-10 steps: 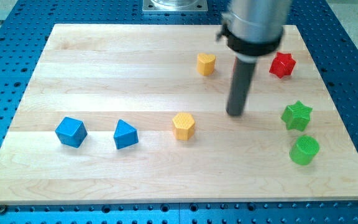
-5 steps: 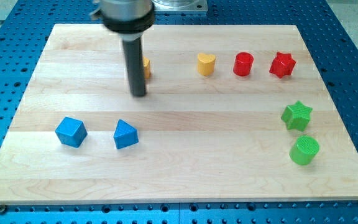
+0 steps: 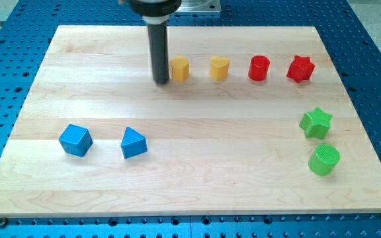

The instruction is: Move the yellow hexagon diagonal to the blue triangle

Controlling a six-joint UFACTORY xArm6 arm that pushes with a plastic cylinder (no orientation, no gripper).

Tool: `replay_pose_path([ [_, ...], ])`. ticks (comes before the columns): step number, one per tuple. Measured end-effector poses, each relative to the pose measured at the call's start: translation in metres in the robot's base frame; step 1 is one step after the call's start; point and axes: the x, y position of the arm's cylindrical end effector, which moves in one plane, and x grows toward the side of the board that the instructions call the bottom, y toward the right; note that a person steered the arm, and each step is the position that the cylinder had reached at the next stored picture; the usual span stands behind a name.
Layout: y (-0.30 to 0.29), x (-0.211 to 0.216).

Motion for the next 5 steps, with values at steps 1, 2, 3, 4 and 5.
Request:
replay_pose_path([
  [1,0.021,0.045],
  [2,0.067,0.108],
  [3,0.031,0.177],
  [4,-0.063,0.18],
  [5,-0.145,0.18],
])
